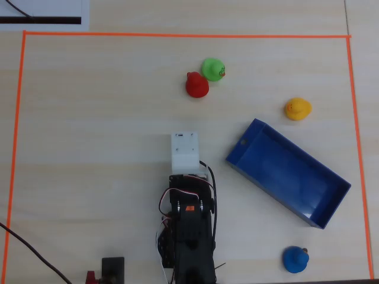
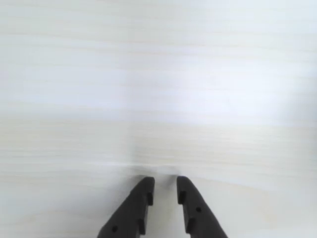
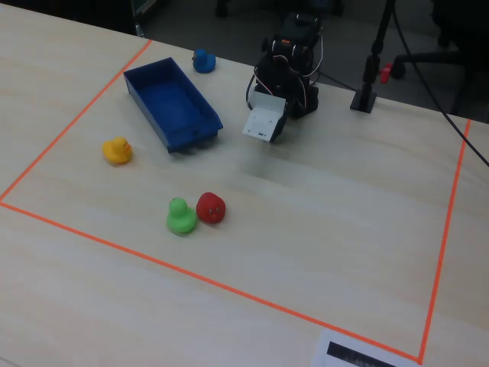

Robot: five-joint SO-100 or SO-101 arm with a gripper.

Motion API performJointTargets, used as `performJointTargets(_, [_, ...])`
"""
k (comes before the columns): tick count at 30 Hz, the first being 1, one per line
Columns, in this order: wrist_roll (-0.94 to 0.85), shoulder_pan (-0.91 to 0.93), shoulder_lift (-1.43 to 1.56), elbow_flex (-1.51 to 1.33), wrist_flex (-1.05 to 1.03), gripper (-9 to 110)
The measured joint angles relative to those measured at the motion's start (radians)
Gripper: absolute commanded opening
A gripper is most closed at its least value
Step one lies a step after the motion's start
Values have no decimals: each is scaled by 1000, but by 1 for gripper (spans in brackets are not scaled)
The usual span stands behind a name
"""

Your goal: Grasp yellow duck and put it into box.

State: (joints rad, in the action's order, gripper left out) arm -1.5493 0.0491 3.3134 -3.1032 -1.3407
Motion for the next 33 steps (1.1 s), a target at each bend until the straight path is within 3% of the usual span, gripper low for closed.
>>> performJointTargets(33, [0, 0, 0, 0, 0, 1])
